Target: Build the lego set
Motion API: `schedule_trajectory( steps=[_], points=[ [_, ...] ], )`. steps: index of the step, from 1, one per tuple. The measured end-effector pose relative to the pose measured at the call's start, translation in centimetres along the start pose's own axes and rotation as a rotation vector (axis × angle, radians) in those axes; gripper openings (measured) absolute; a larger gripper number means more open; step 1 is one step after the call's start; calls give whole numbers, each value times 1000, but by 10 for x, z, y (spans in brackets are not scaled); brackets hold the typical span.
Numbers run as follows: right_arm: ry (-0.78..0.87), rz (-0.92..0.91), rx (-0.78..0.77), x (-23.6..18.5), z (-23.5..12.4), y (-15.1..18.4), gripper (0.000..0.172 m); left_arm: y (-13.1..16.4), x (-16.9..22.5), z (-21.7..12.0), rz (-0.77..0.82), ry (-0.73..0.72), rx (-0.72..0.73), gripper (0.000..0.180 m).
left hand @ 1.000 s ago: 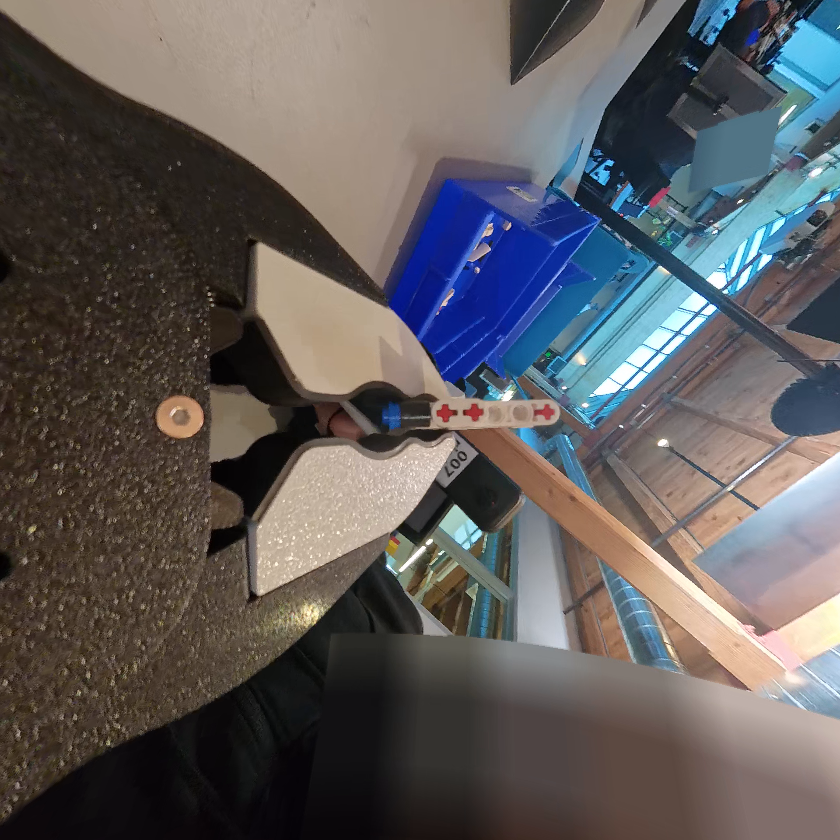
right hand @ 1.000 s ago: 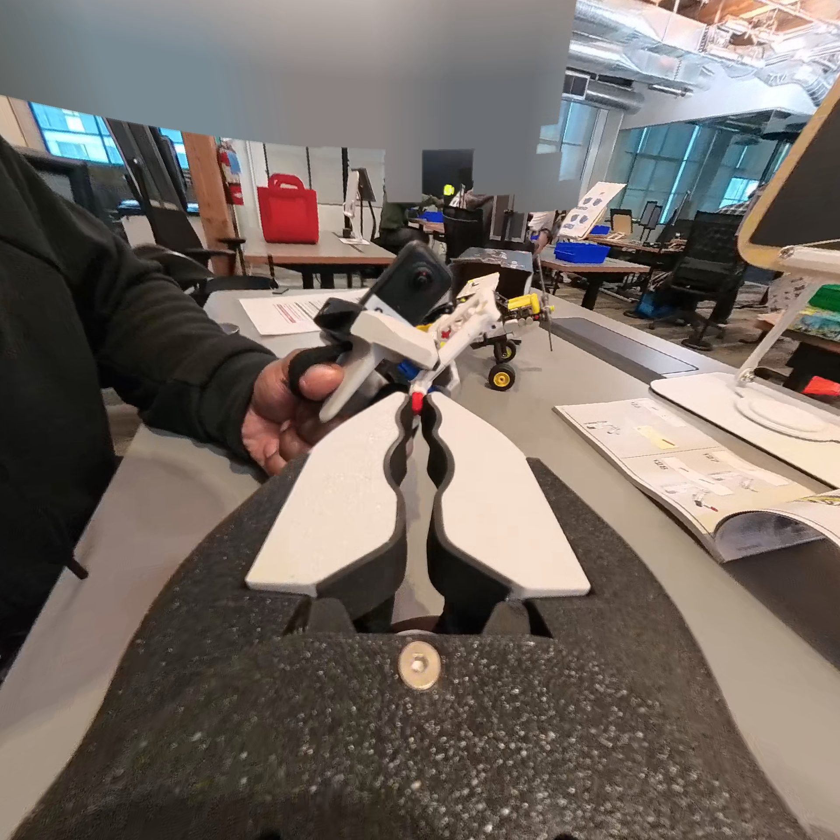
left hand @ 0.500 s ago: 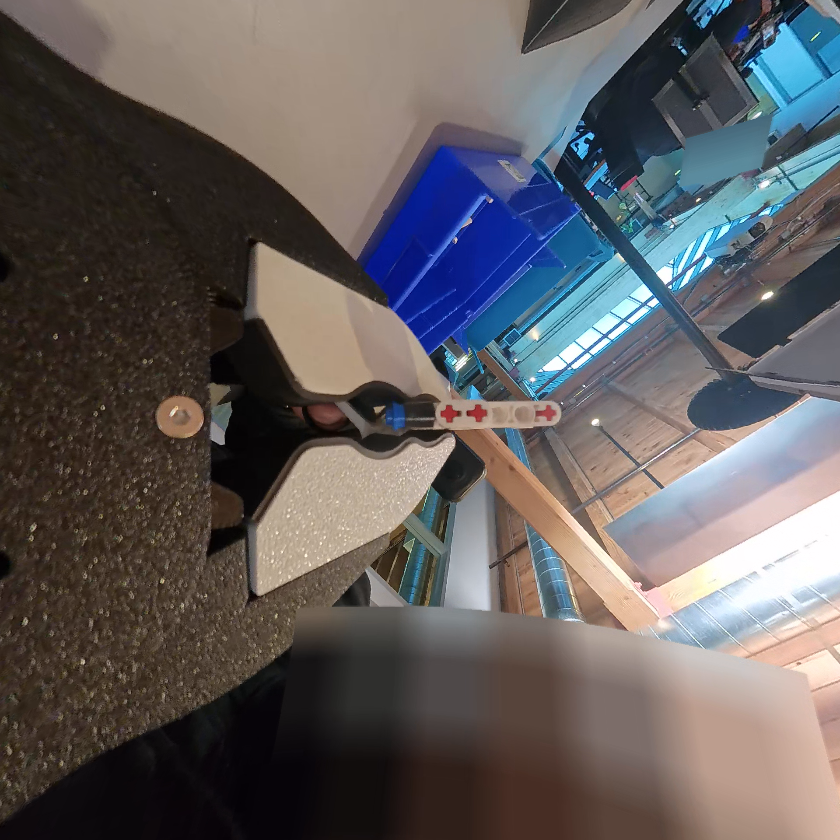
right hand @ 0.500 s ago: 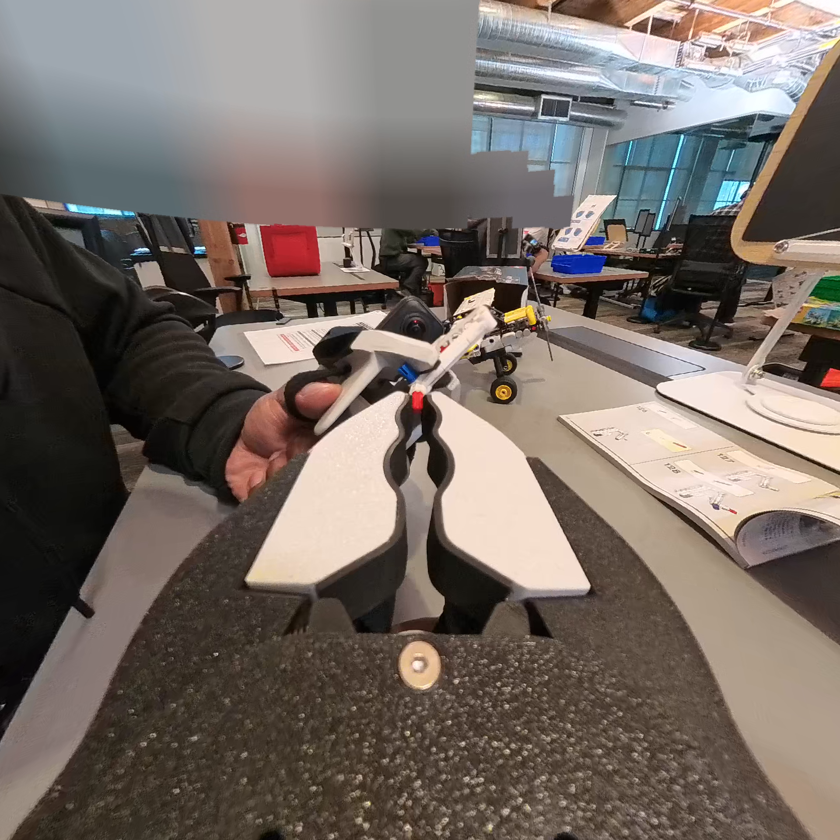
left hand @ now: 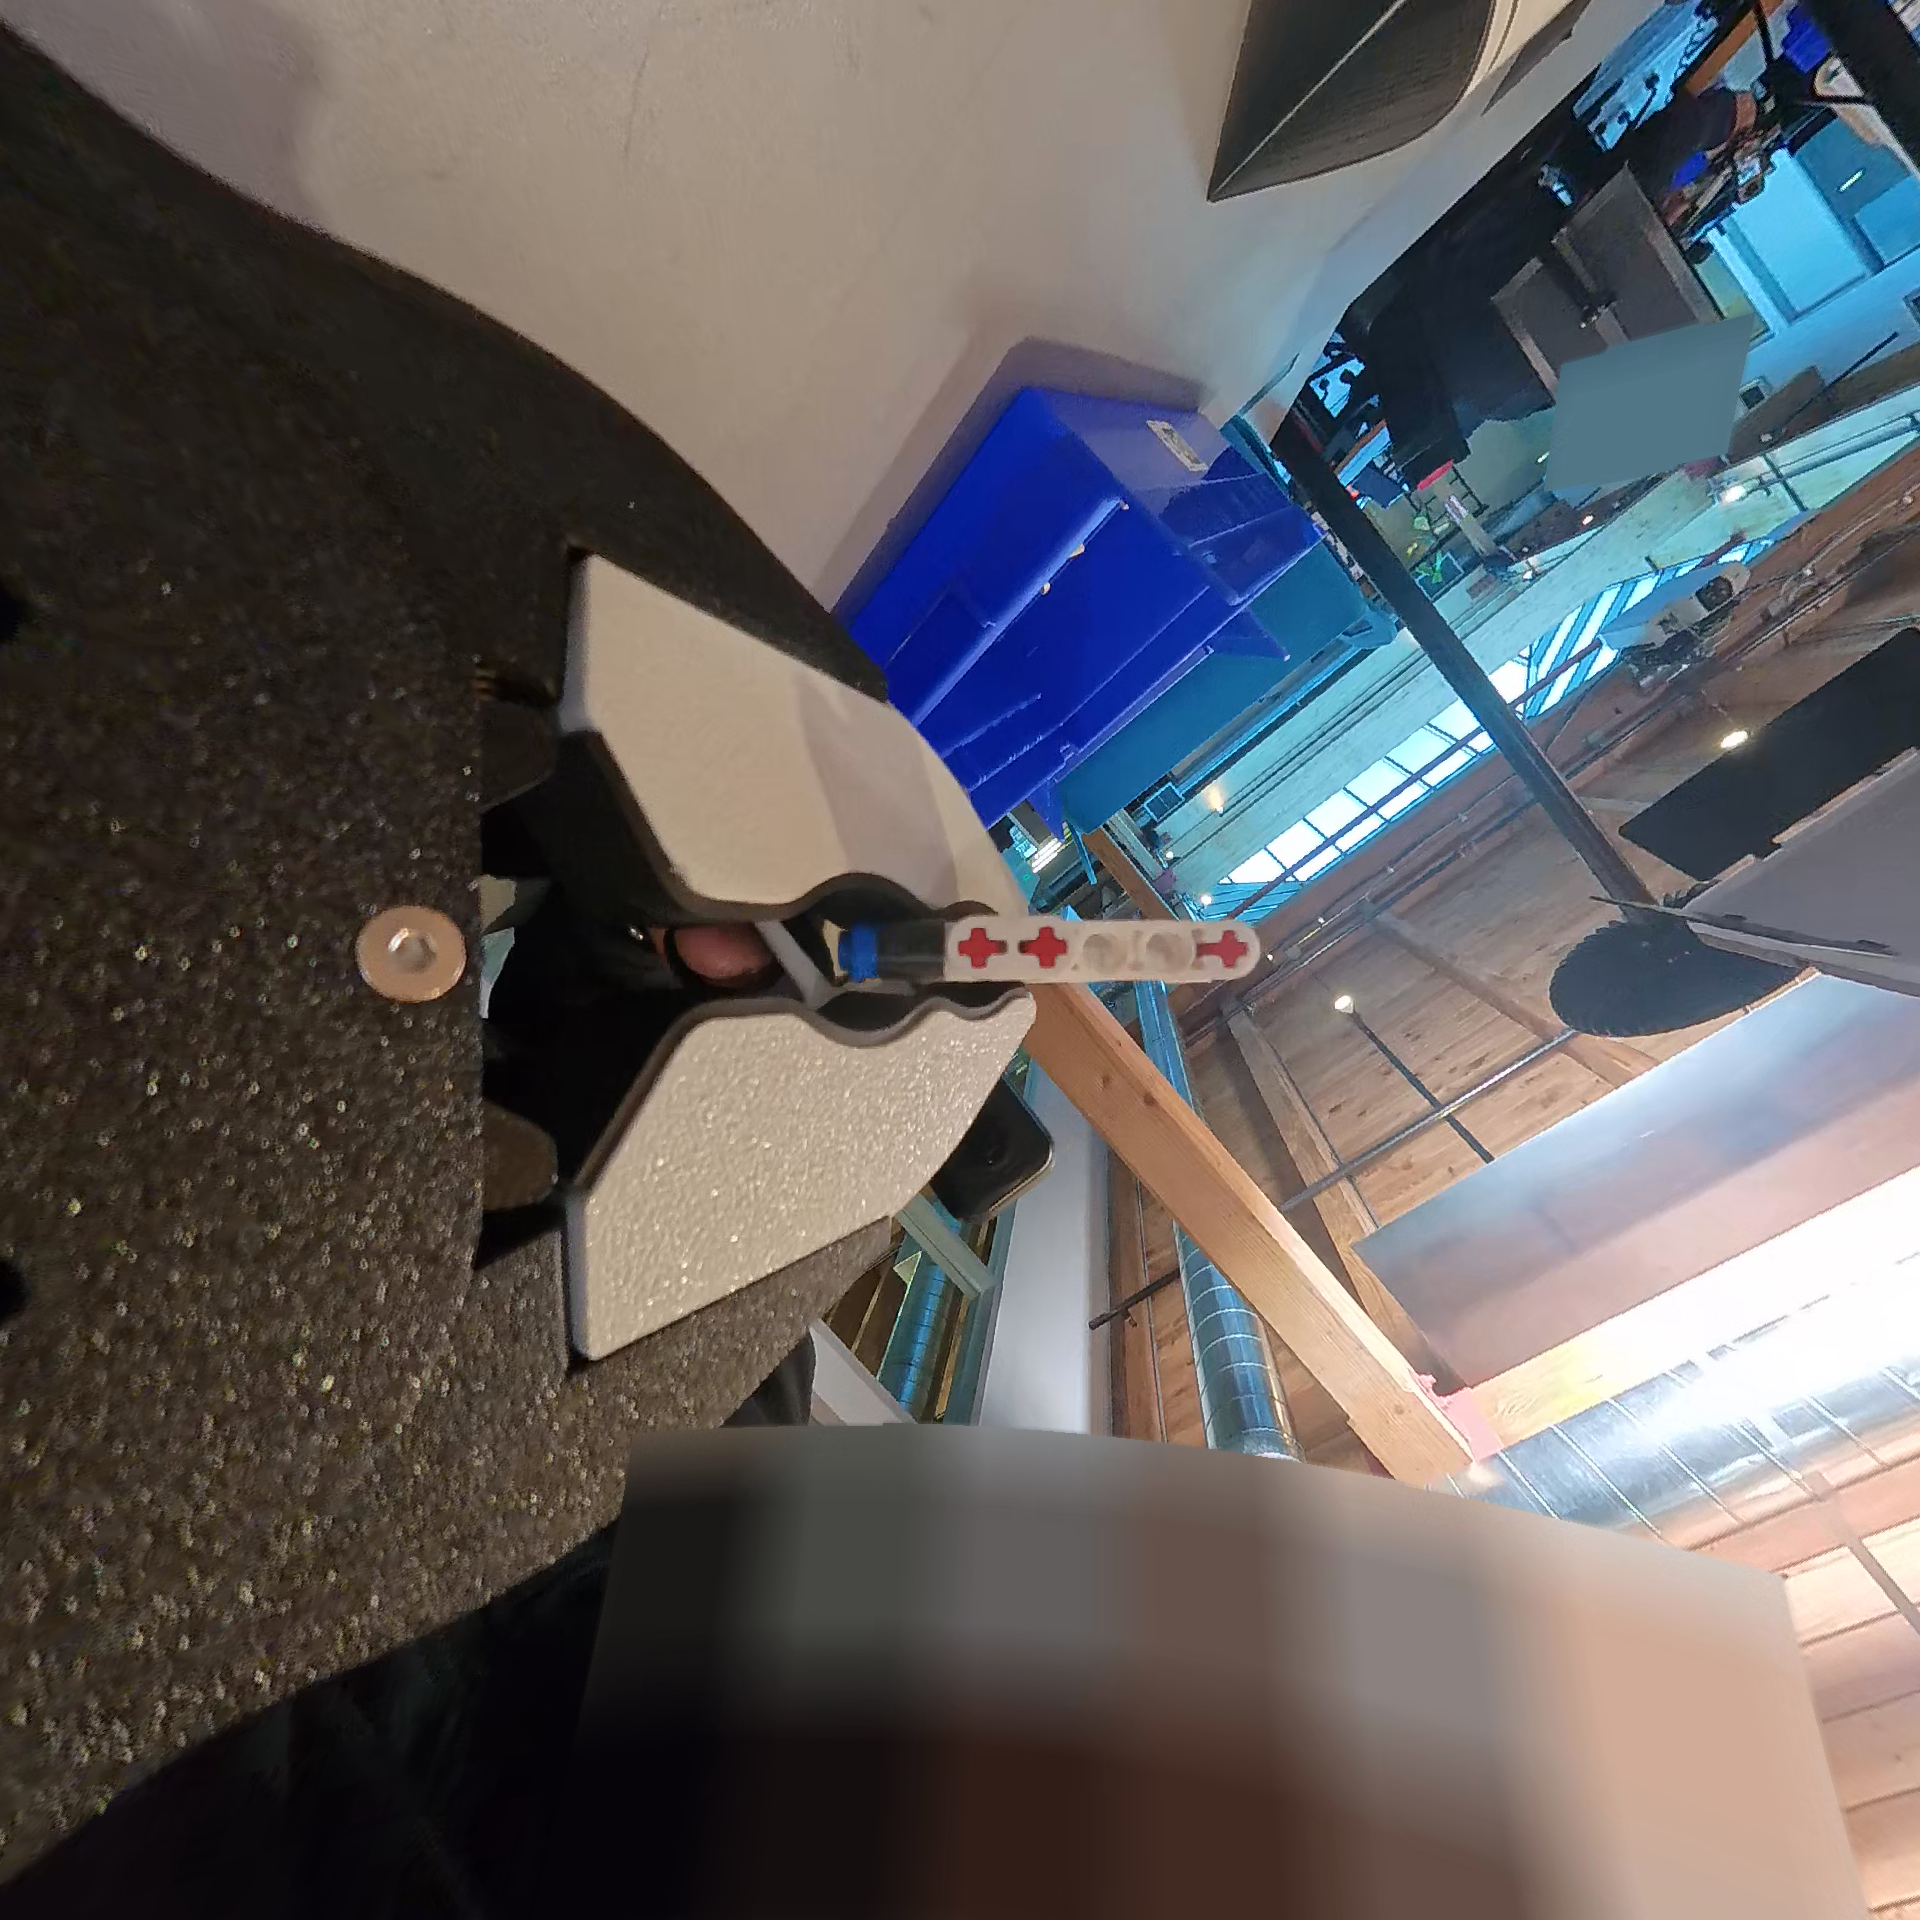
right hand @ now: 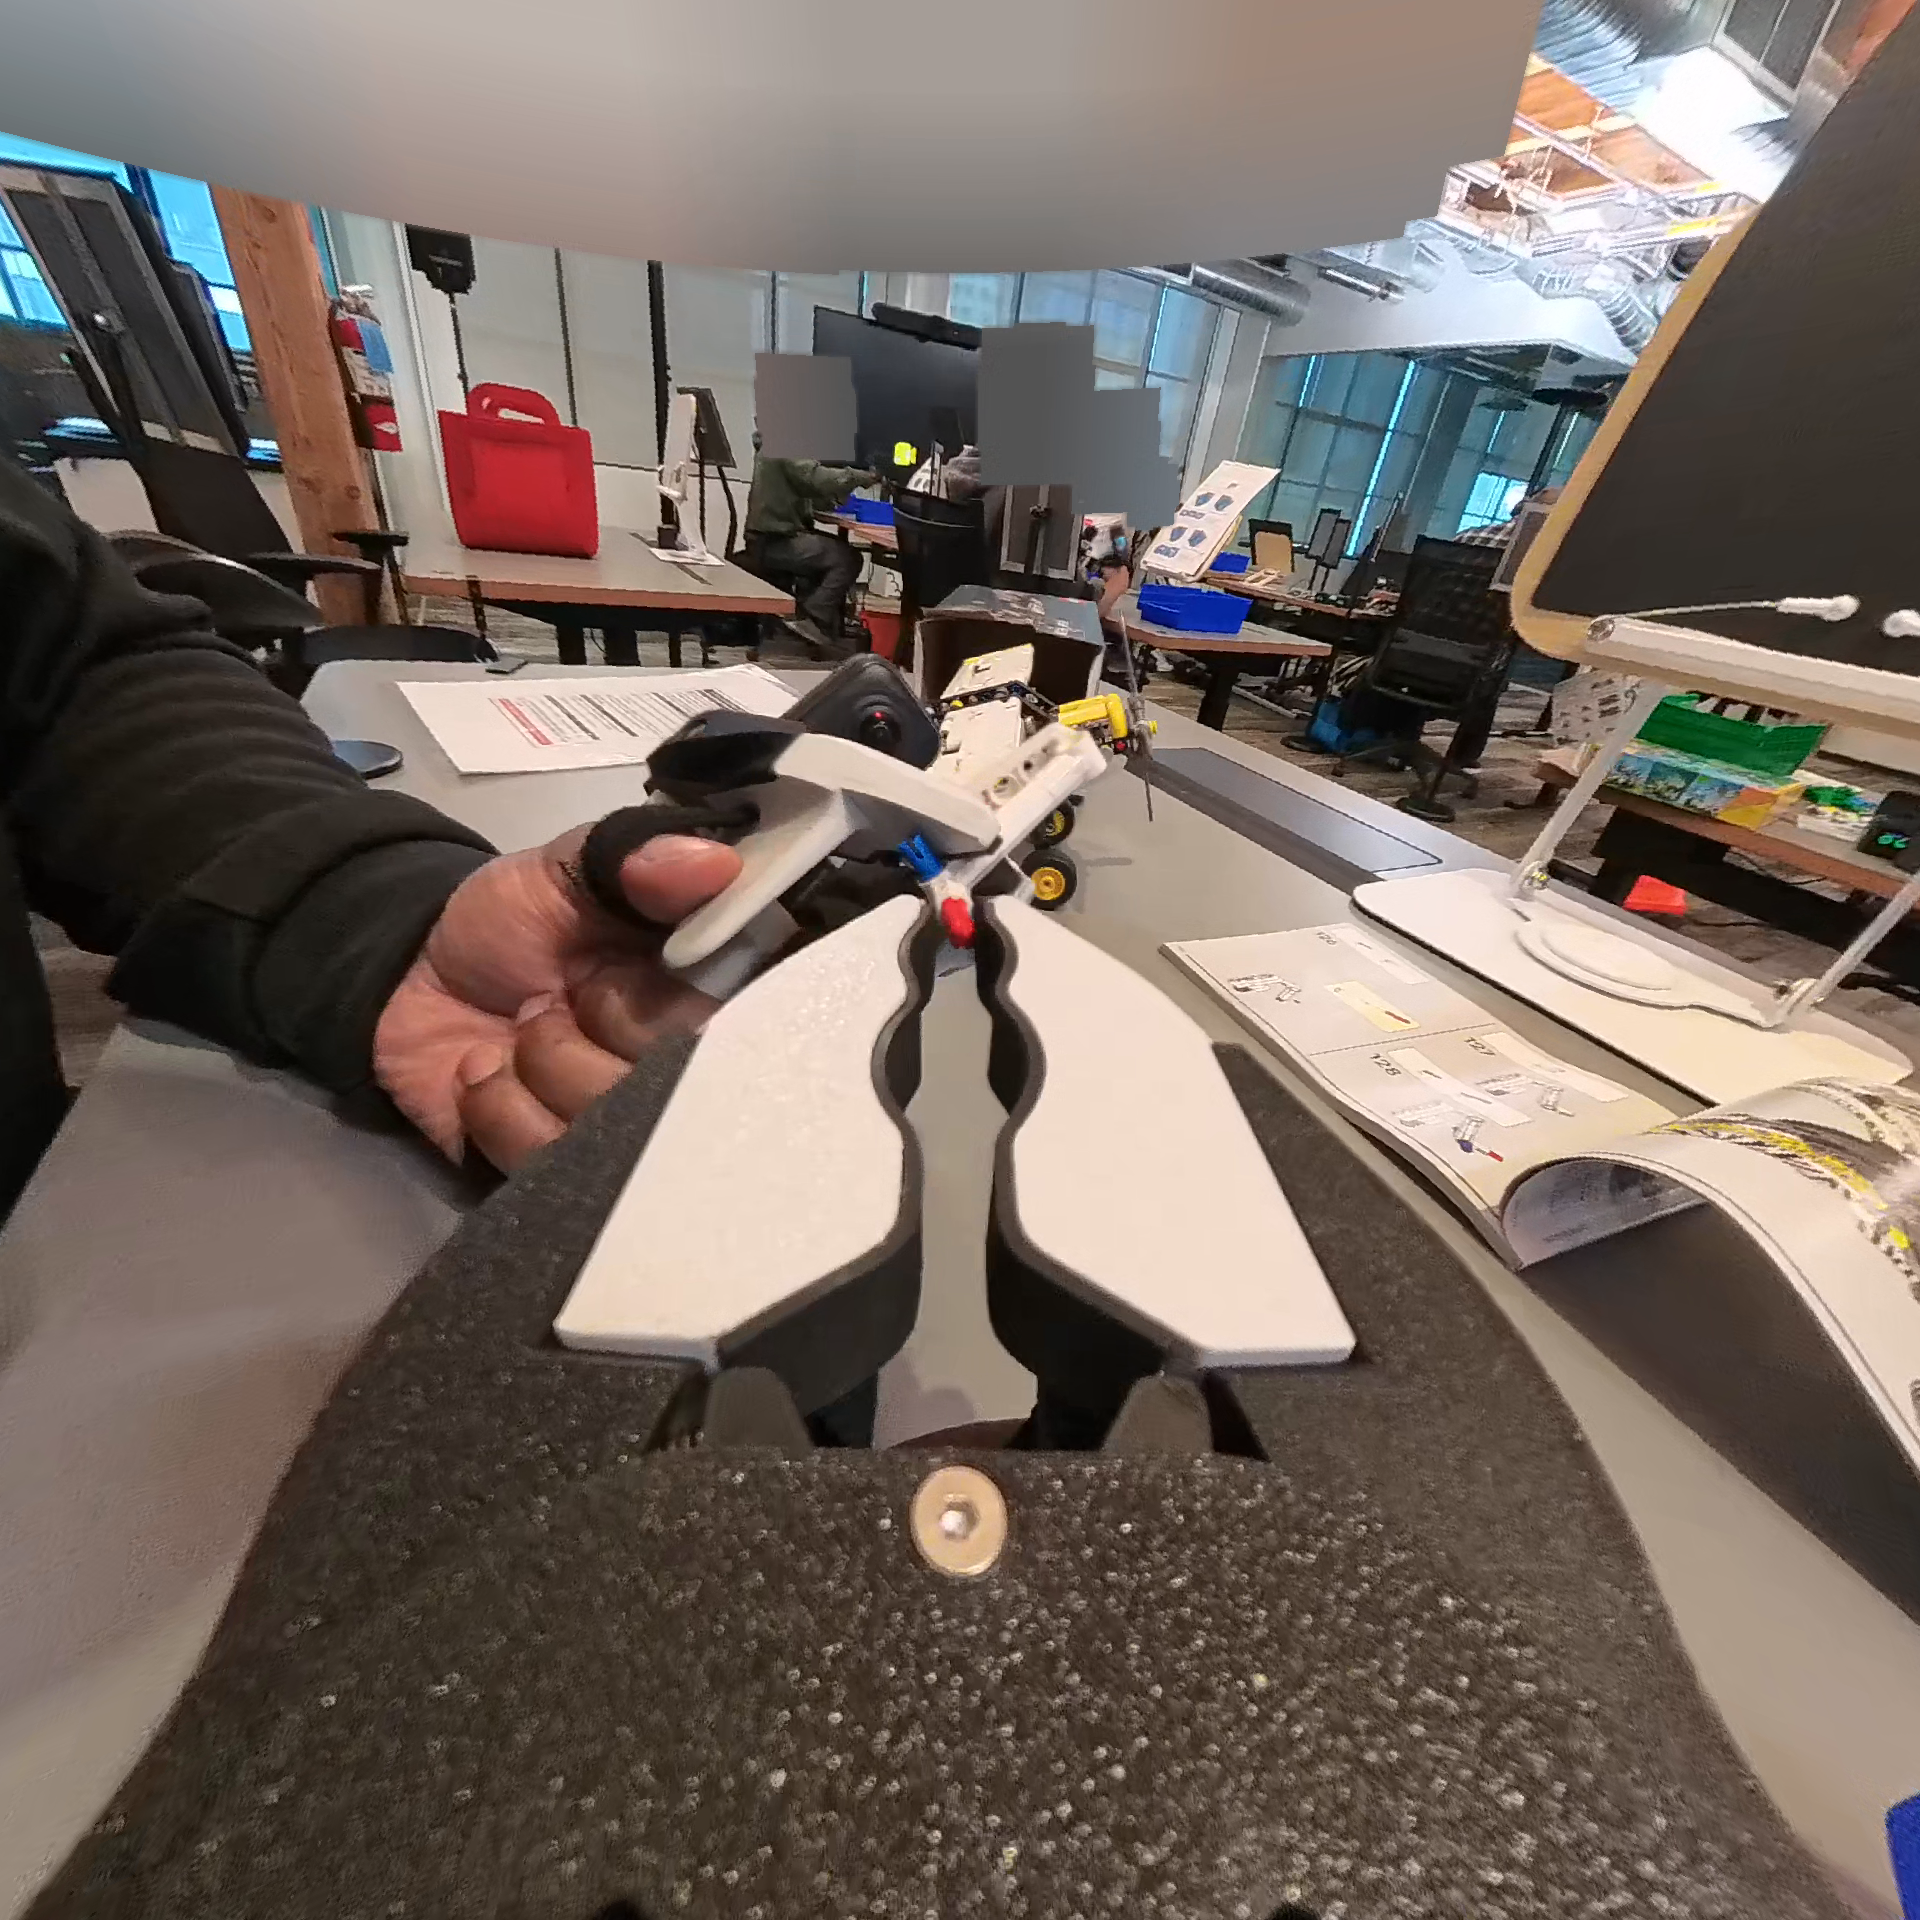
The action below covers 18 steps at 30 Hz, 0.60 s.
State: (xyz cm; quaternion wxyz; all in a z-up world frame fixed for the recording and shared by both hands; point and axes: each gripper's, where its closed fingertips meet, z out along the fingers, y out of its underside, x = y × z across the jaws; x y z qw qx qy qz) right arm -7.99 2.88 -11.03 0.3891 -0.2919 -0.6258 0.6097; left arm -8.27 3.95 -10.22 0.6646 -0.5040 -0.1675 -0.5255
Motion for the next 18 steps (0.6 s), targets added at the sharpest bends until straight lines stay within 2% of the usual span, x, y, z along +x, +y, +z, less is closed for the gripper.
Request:
schedule_trajectory(
  steps=[7, 18],
  points=[
    [23, -85, -18, 1, -3, 0, 12, -2, -1, -2, -16, -6, -1, 8],
    [-29, -21, -37, 1, -4, 2, 4, 4, -2, 1, -28, -11, -61, 7]
  ],
)
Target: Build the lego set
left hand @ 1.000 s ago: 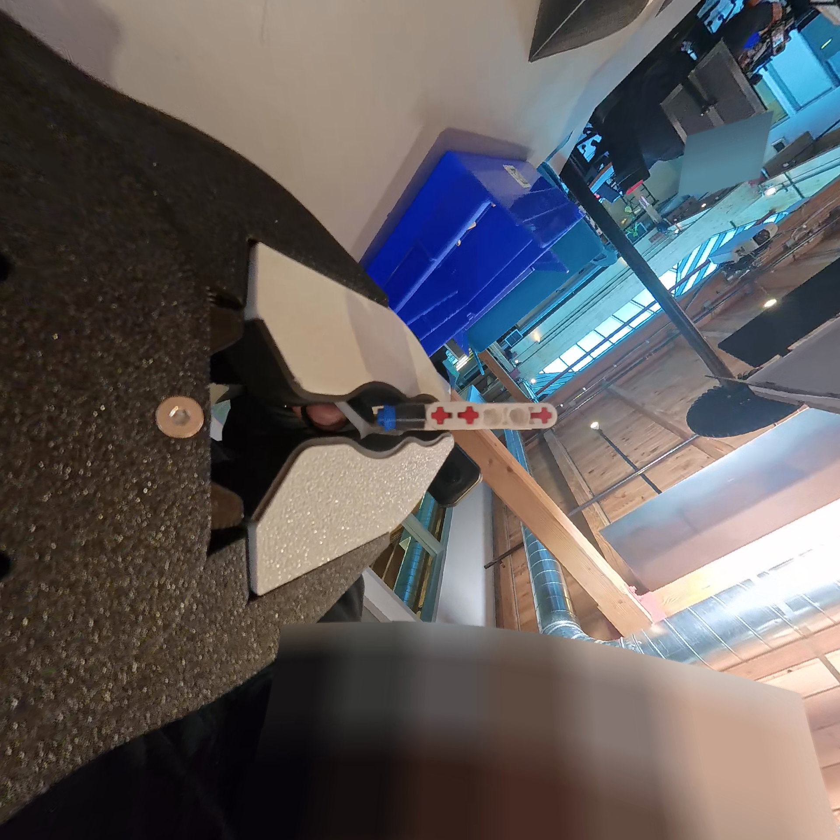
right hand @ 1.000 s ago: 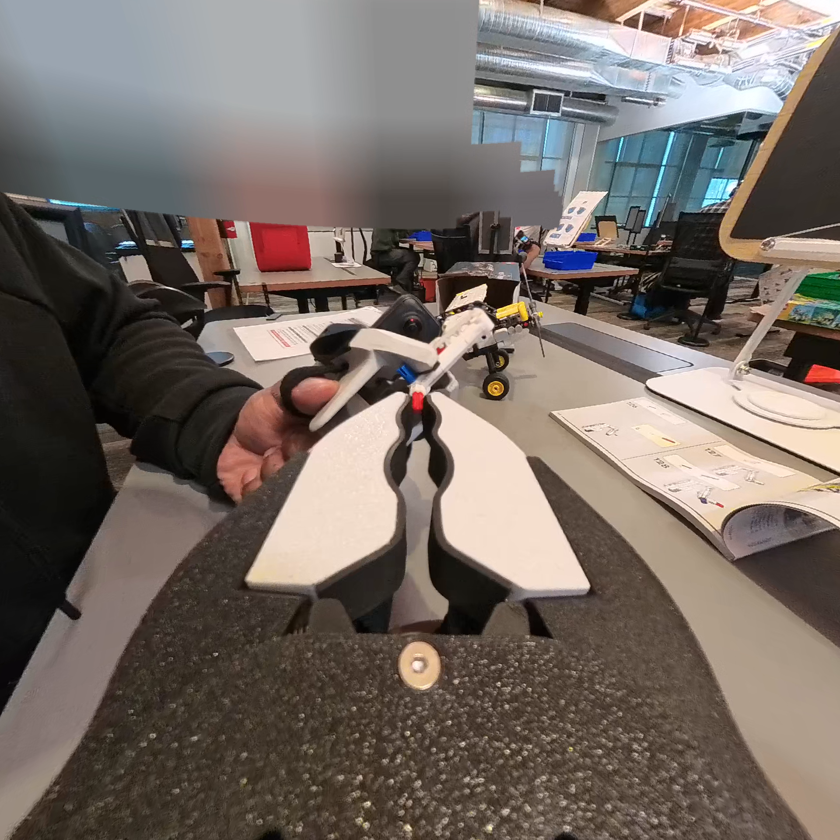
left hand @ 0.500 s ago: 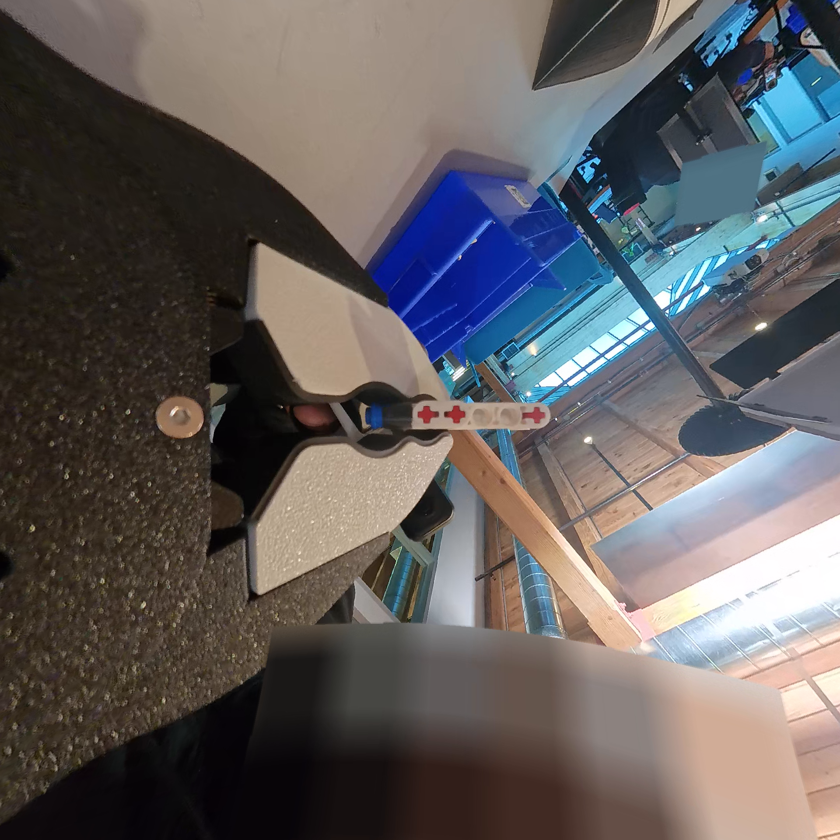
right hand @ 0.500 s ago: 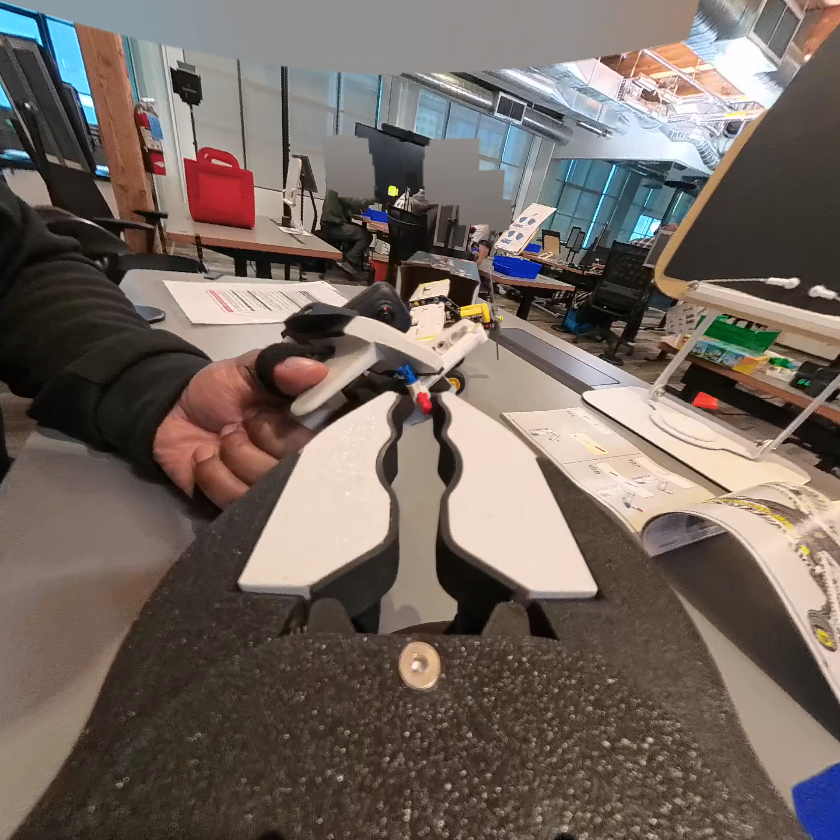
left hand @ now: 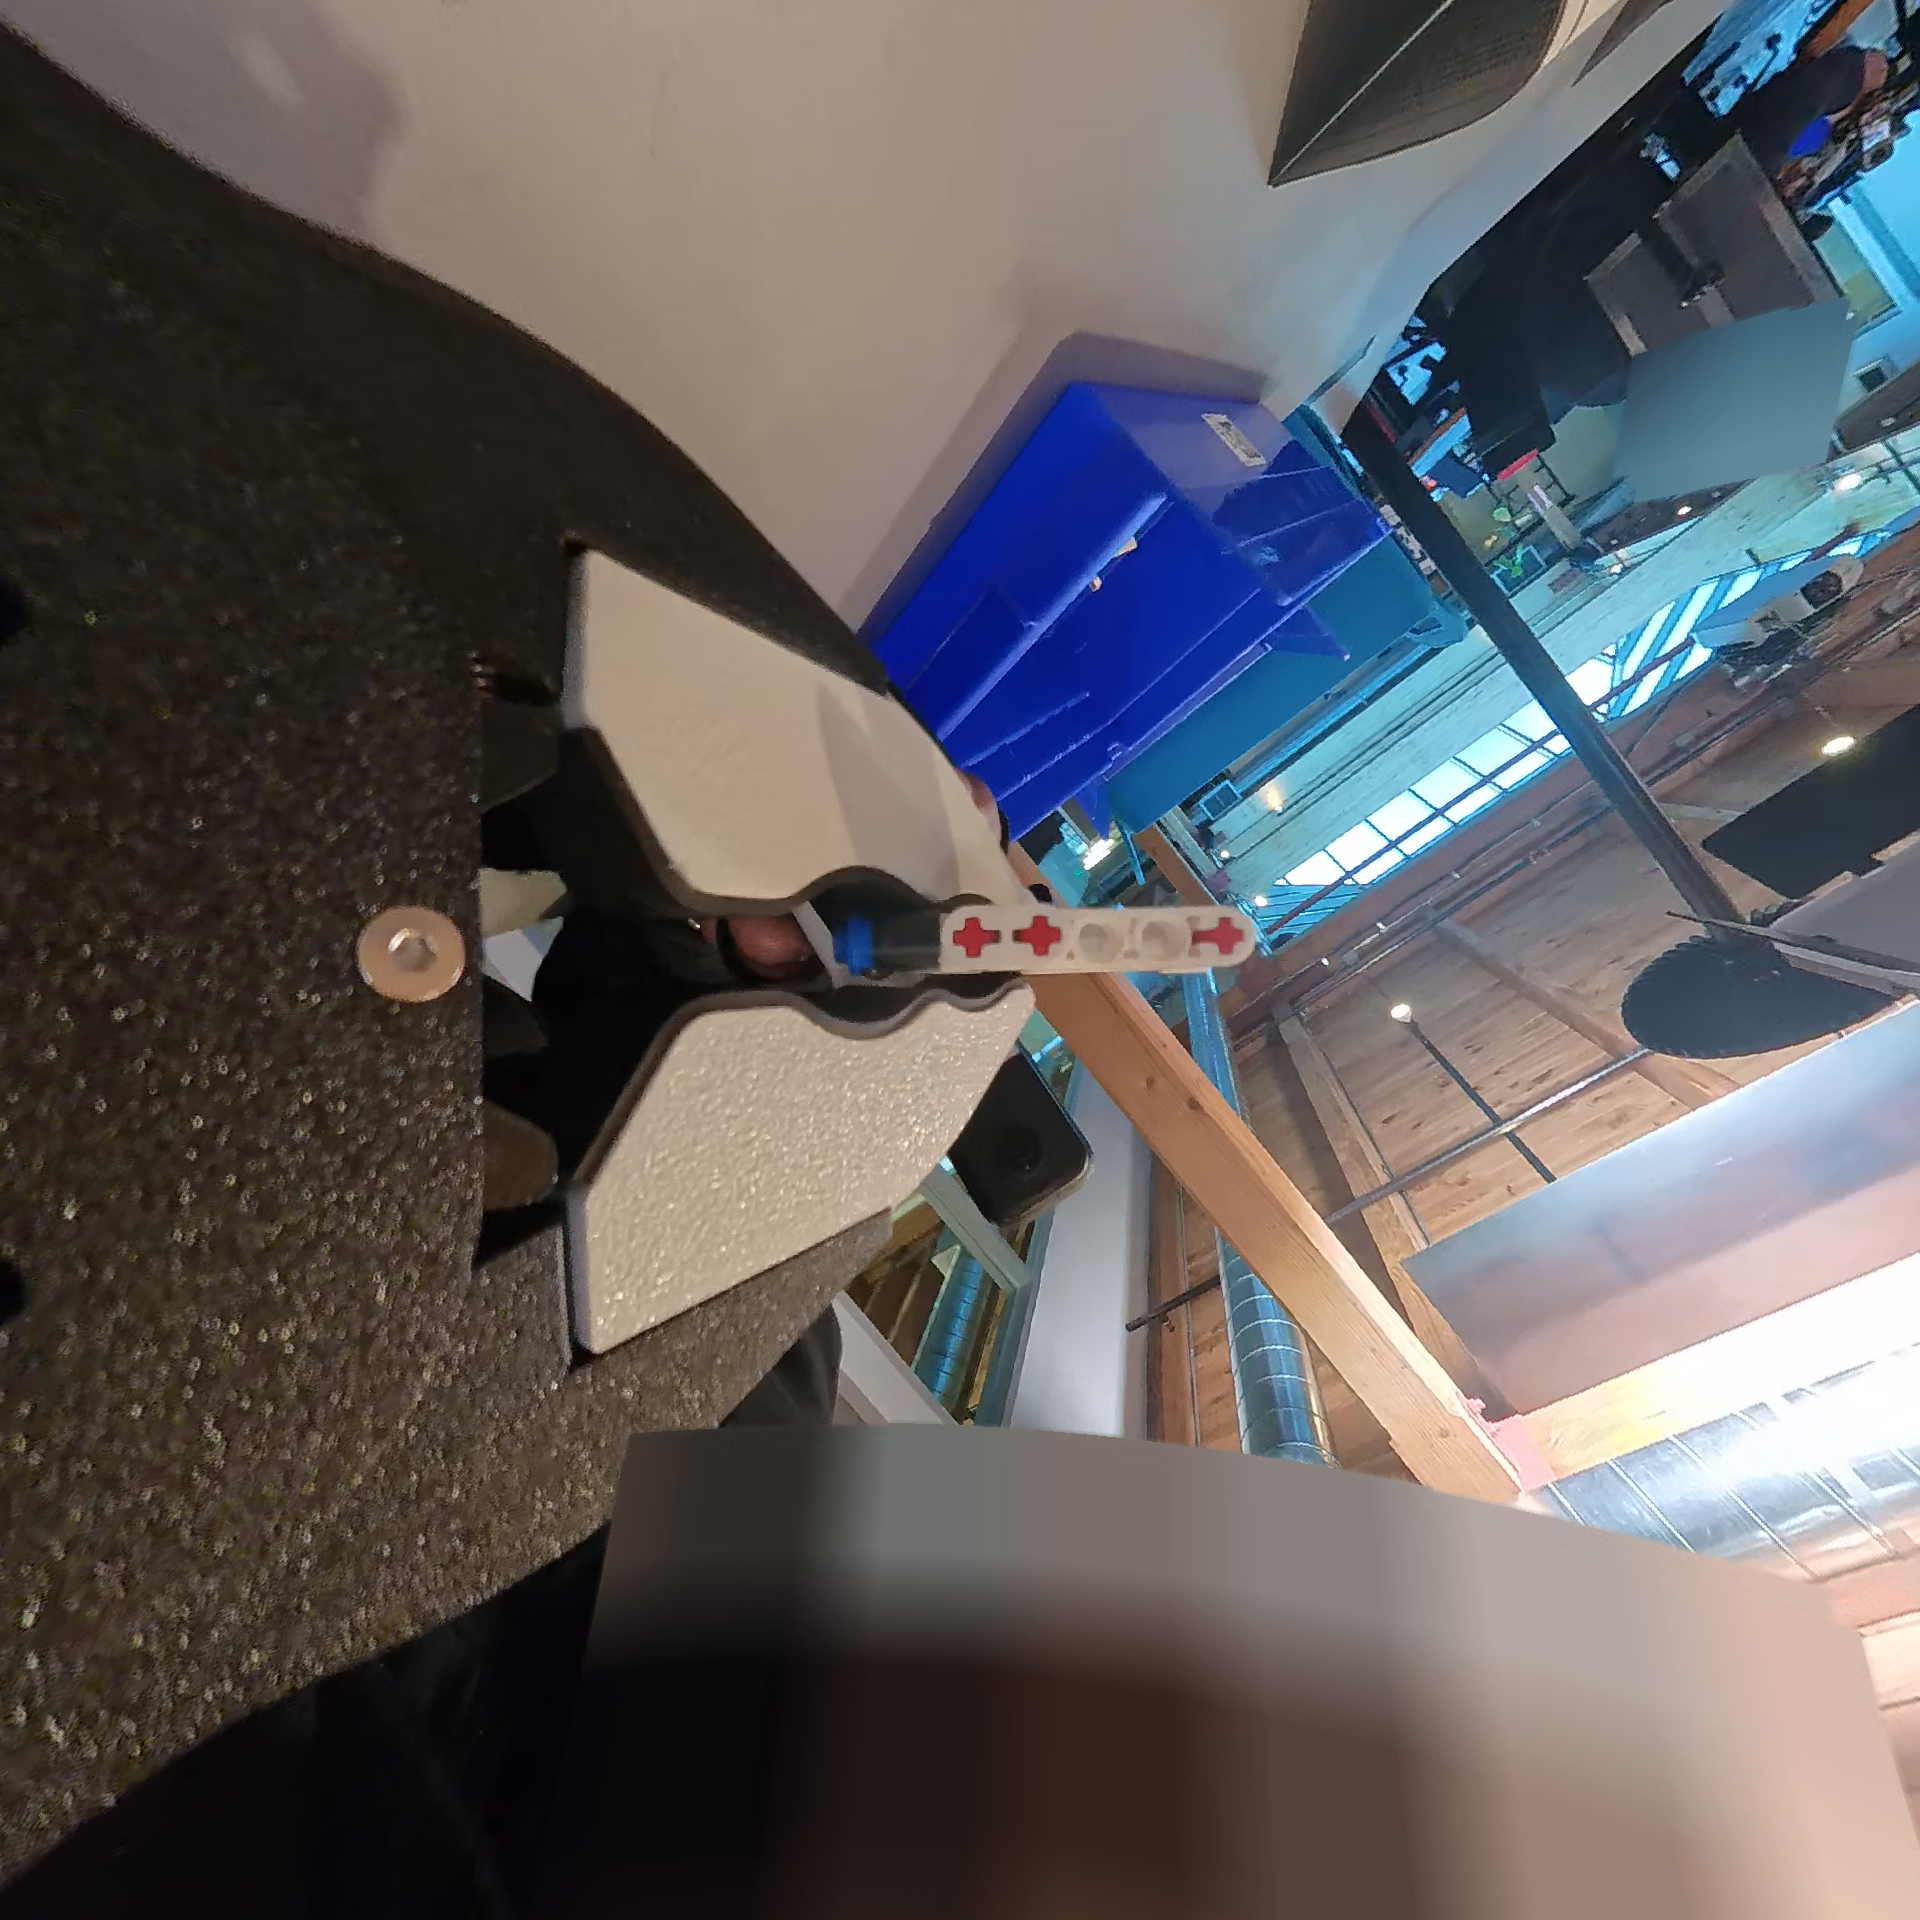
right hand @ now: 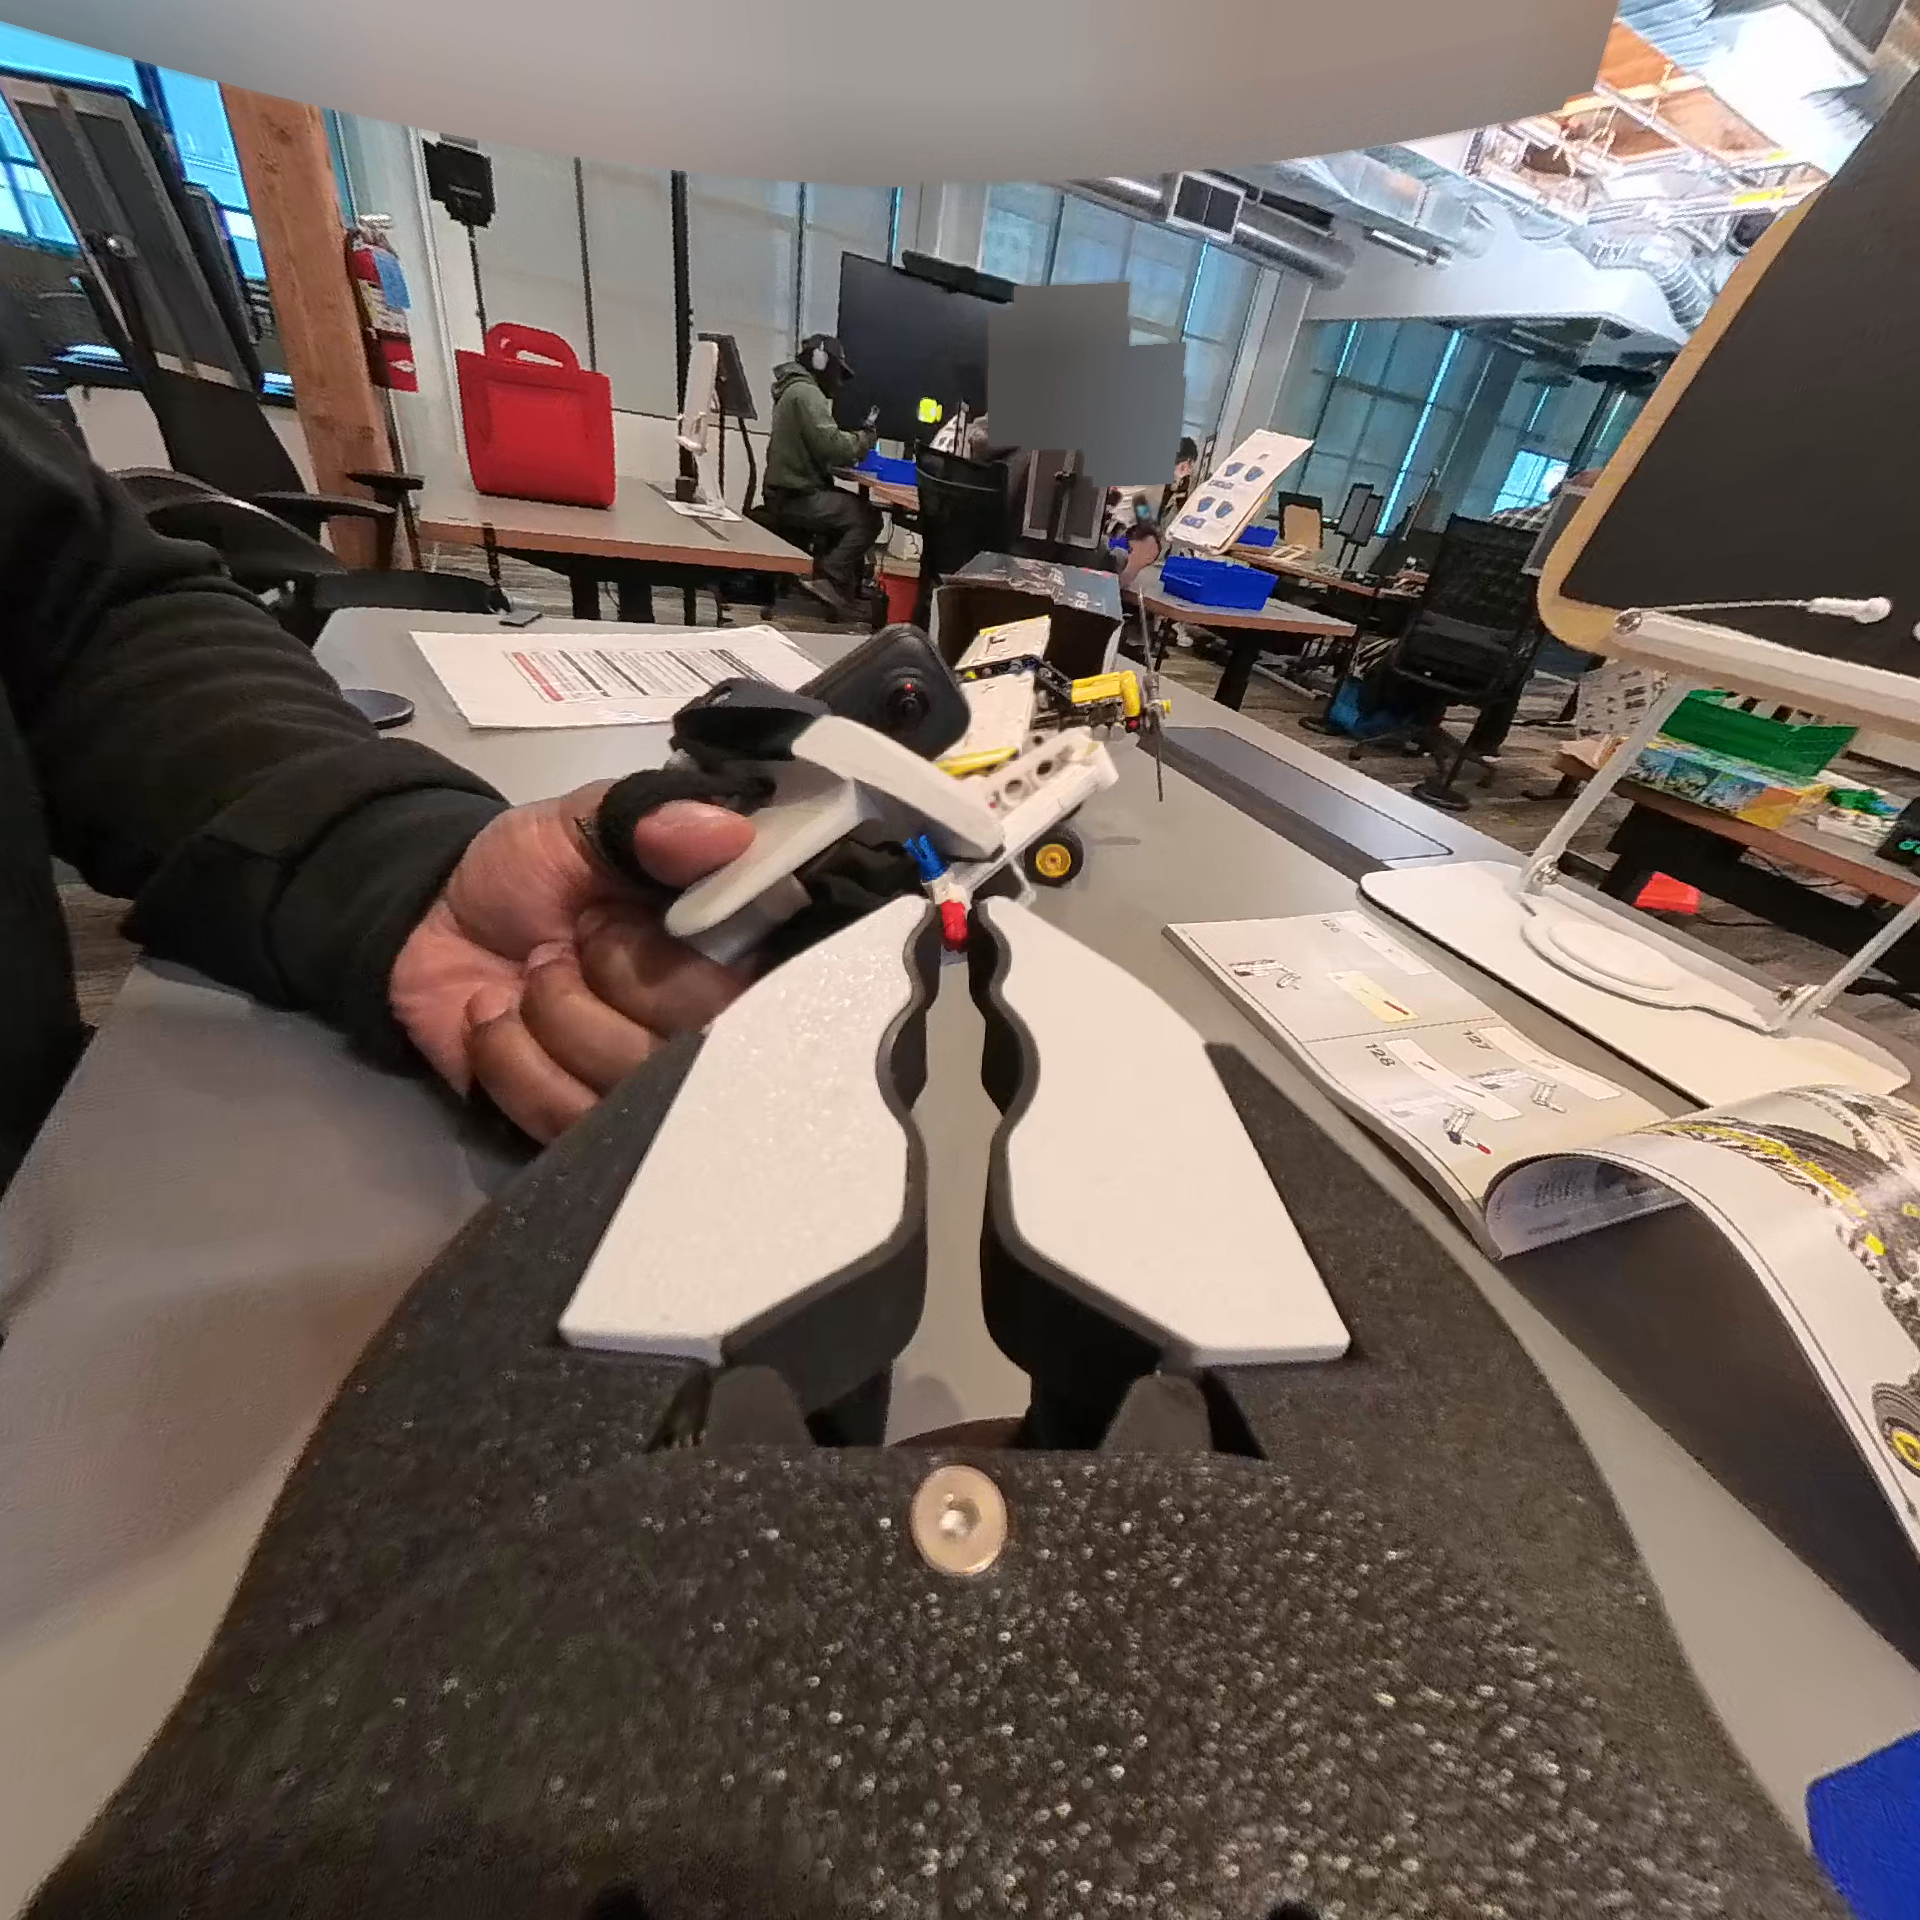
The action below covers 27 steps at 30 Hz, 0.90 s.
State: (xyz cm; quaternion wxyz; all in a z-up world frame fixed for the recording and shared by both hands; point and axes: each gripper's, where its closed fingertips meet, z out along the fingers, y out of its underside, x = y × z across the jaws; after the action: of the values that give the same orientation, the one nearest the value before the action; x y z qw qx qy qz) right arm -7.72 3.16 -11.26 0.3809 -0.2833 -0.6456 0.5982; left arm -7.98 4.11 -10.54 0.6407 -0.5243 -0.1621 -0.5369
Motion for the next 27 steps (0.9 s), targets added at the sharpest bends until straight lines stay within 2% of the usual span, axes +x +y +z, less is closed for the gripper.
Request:
schedule_trajectory(
  steps=[7, 13, 27],
  points=[
    [-34, 51, 30, 2, -5, -4, 4, 3, -2, 1, 105, -69, -134, 15],
    [-52, 79, 48, 3, -8, -6, 4, 2, 0, -3, 157, -93, -220, 14],
    [-124, 117, 56, -2, -10, -7, 4, 7, 5, -4, 105, 0, -230, 9]
  ],
)
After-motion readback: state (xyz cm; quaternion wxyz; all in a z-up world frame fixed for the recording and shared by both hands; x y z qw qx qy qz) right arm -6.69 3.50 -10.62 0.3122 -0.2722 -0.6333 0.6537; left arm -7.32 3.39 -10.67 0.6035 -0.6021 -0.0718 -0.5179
